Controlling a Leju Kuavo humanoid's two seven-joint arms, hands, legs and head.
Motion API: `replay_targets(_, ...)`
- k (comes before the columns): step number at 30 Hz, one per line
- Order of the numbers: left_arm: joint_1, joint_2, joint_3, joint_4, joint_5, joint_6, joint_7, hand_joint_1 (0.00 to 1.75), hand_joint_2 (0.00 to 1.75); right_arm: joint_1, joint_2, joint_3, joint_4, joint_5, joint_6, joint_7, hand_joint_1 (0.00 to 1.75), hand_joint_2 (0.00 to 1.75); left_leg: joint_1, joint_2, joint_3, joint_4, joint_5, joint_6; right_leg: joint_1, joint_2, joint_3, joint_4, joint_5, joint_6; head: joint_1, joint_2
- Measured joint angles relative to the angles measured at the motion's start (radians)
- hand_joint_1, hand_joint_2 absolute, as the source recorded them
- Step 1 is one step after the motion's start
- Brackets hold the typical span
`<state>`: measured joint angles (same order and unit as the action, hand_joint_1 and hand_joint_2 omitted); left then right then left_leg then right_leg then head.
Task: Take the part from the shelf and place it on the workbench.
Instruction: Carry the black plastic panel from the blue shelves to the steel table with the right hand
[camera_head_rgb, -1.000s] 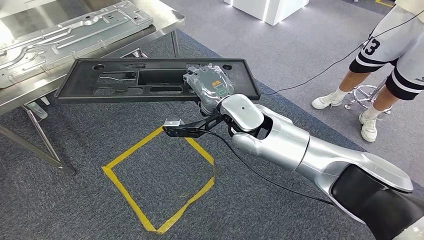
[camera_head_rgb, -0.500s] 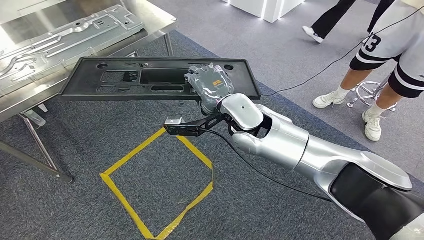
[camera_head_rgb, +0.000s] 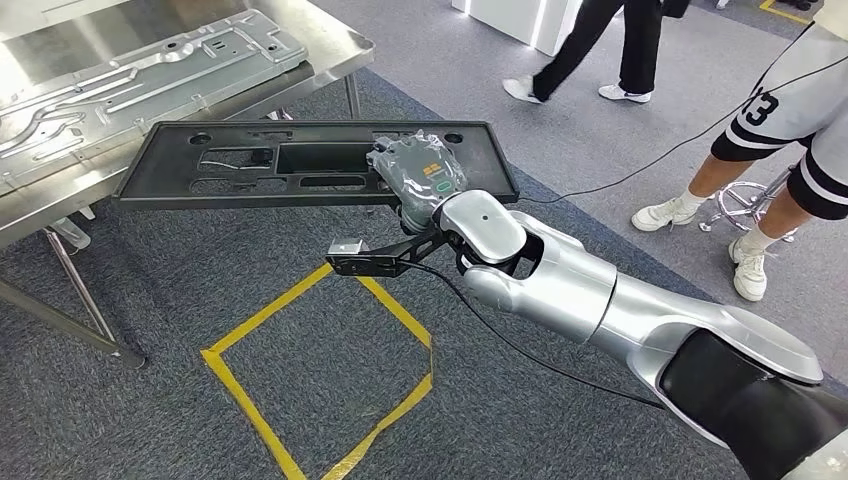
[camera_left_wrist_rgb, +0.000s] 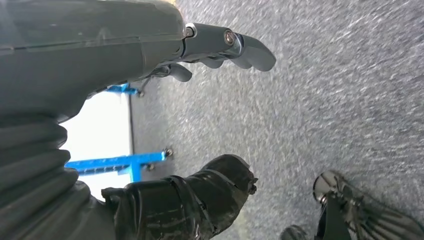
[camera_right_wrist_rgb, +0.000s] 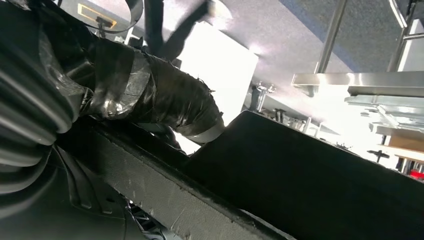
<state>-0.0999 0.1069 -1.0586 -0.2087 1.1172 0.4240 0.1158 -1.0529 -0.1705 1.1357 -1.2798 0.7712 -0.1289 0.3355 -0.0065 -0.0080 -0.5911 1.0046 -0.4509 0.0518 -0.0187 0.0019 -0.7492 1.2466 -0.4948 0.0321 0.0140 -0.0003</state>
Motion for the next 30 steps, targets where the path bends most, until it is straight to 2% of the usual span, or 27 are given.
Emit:
replay_targets(1,0.001,0.0,0.0,0.0,0.001,-0.004,0.003,0.0,1.75,-0.001,0.0,0.0,0.0,0.0,0.0,0.0,1.75,1.75,0.0,-0.002,0.004,0.007,-0.01,-0.003,-0.001,-0.001,0.025,-0.068,0.04,-0.001,0.0,0.0)
replay_targets(2,0.001,0.0,0.0,0.0,0.001,-0.006,0.006,0.0,1.75,-0.003,0.0,0.0,0.001,-0.001,0.0,-0.001,1.75,1.75,-0.001,-0.003,0.005,0.016,-0.02,-0.008,0.0,-0.002,0.053,-0.131,0.067,-0.003,0.0,0.0)
replay_targets(3,0.001,0.0,0.0,0.0,0.001,-0.007,0.007,0.0,1.75,-0.005,0.001,0.0,0.001,-0.002,0.0,-0.001,1.75,1.75,-0.003,-0.004,0.005,0.023,-0.028,-0.014,0.002,-0.002,0.074,-0.175,0.081,-0.006,0.0,0.0)
replay_targets(5,0.001,0.0,0.0,0.0,0.0,-0.006,0.007,0.0,1.75,-0.006,0.002,0.0,0.002,-0.004,0.0,-0.002,1.75,1.75,-0.004,-0.004,0.004,0.029,-0.036,-0.024,0.007,0.0,0.089,-0.197,0.076,-0.014,-0.001,0.0)
replay_targets(8,0.0,0.0,0.0,0.0,0.0,-0.005,0.007,0.0,1.75,-0.006,0.004,0.0,0.005,-0.004,0.0,-0.002,1.75,1.75,0.0,-0.002,0.003,0.044,-0.052,-0.04,0.004,0.001,0.1,-0.206,0.072,-0.031,-0.002,0.0)
replay_targets(10,-0.001,0.0,0.0,0.0,-0.002,-0.004,0.007,0.0,1.75,-0.008,0.005,0.0,0.006,-0.004,0.0,-0.002,1.75,1.75,0.004,0.001,-0.037,0.127,-0.088,-0.052,0.0,0.0,0.114,-0.212,0.067,-0.041,-0.004,0.0)
replay_targets(12,0.0,0.0,-0.001,0.0,-0.005,-0.004,0.008,0.0,1.75,-0.007,0.007,0.0,0.007,-0.005,0.001,-0.005,1.75,1.75,0.009,0.002,-0.112,0.254,-0.125,-0.06,0.0,0.0,0.124,-0.213,0.058,-0.045,-0.005,0.0)
replay_targets(13,0.001,0.0,-0.001,0.0,-0.006,-0.004,0.008,0.0,1.75,-0.006,0.007,0.0,0.009,-0.006,0.001,-0.007,1.75,1.75,0.011,0.002,-0.143,0.293,-0.125,-0.063,0.0,0.0,0.13,-0.213,0.053,-0.045,-0.005,0.0)
replay_targets(14,0.002,0.0,-0.001,0.0,-0.006,-0.004,0.009,0.0,1.75,-0.005,0.008,0.0,0.011,-0.006,0.001,-0.009,1.75,1.75,0.012,0.002,-0.158,0.297,-0.106,-0.063,0.0,0.0,0.136,-0.213,0.048,-0.044,-0.005,0.0)
replay_targets(15,0.003,0.0,-0.001,0.0,-0.006,-0.004,0.01,0.0,1.75,-0.005,0.008,0.0,0.013,-0.006,0.0,-0.011,1.75,1.75,0.013,0.002,-0.153,0.26,-0.068,-0.062,0.0,0.001,0.143,-0.213,0.043,-0.043,-0.005,0.0)
replay_targets(16,0.005,0.0,-0.001,0.0,-0.006,-0.004,0.011,0.0,1.75,-0.005,0.009,0.0,0.014,-0.006,-0.001,-0.012,1.75,1.75,0.014,0.002,-0.132,0.196,-0.021,-0.06,0.0,0.002,0.152,-0.213,0.037,-0.041,-0.005,0.0)
replay_targets(17,0.005,0.0,-0.001,0.0,-0.006,-0.004,0.012,0.0,1.75,-0.005,0.01,0.0,0.016,-0.006,-0.002,-0.013,1.75,1.75,0.014,0.002,-0.104,0.128,0.014,-0.056,0.0,0.002,0.159,-0.215,0.032,-0.039,-0.004,0.0)
replay_targets(18,0.005,0.001,-0.001,0.0,-0.006,-0.004,0.012,0.0,1.75,-0.007,0.01,0.0,0.017,-0.006,-0.004,-0.015,1.75,1.75,0.01,0.002,-0.079,0.07,0.034,-0.05,0.0,0.002,0.164,-0.217,0.028,-0.035,-0.004,0.0)
replay_targets(19,0.004,0.001,-0.001,0.0,-0.006,-0.004,0.012,0.0,1.75,-0.008,0.011,0.0,0.018,-0.006,-0.006,-0.017,1.75,1.75,0.006,0.002,-0.062,0.035,0.038,-0.044,0.0,0.003,0.167,-0.221,0.025,-0.03,-0.004,0.0)
replay_targets(21,0.001,0.004,-0.002,0.0,-0.006,-0.005,0.012,0.0,1.75,-0.008,0.015,0.0,0.022,-0.006,-0.008,-0.02,1.75,1.75,-0.002,0.002,-0.046,0.008,0.027,-0.03,0.0,0.003,0.173,-0.221,0.028,-0.016,-0.003,0.0)
replay_targets(23,0.0,0.007,-0.002,0.0,-0.006,-0.005,0.012,0.0,1.75,-0.007,0.018,0.0,0.026,-0.006,-0.009,-0.02,1.75,1.75,0.0,0.002,-0.026,-0.005,0.024,-0.018,-0.001,0.002,0.174,-0.203,0.023,-0.006,-0.002,0.0)
replay_targets(24,0.0,0.008,-0.002,0.0,-0.006,-0.005,0.012,0.0,1.75,-0.009,0.019,0.0,0.028,-0.005,-0.009,-0.02,1.75,1.75,0.002,0.002,-0.014,-0.009,0.022,-0.011,-0.001,0.002,0.163,-0.177,0.01,-0.003,0.001,0.0)
replay_targets(25,0.0,0.008,-0.002,0.0,-0.006,-0.005,0.012,0.0,1.75,-0.011,0.019,0.0,0.029,-0.005,-0.009,-0.02,1.75,1.75,0.003,0.003,-0.006,-0.012,0.019,-0.005,-0.001,0.002,0.139,-0.132,-0.011,-0.001,0.002,0.0)
replay_targets(27,0.0,0.008,-0.002,0.0,-0.007,-0.005,0.012,0.0,1.75,-0.011,0.019,0.0,0.033,-0.005,-0.01,-0.021,1.75,1.75,0.002,0.003,0.001,-0.01,0.01,0.004,0.0,0.002,0.062,-0.007,-0.057,0.002,0.004,0.0)
replay_targets(28,0.0,0.008,-0.002,0.0,-0.007,-0.006,0.012,0.0,1.75,-0.008,0.019,0.0,0.035,-0.005,-0.01,-0.021,1.75,1.75,0.002,0.002,0.004,-0.009,0.005,0.005,0.0,0.002,0.026,0.04,-0.069,0.003,0.004,0.0)
replay_targets(29,0.0,0.008,-0.002,0.0,-0.007,-0.006,0.012,0.0,1.75,-0.004,0.019,0.0,0.037,-0.005,-0.01,-0.021,1.75,1.75,0.002,0.0,0.009,-0.007,-0.002,0.005,-0.001,0.002,0.004,0.057,-0.062,0.004,0.004,0.0)
replay_targets(30,0.001,0.008,-0.002,0.0,-0.007,-0.008,0.012,0.0,1.75,-0.002,0.019,0.0,0.038,-0.005,-0.011,-0.021,1.75,1.75,0.002,-0.001,0.016,-0.005,-0.009,0.003,-0.002,0.002,0.001,0.035,-0.035,0.005,0.004,0.0)
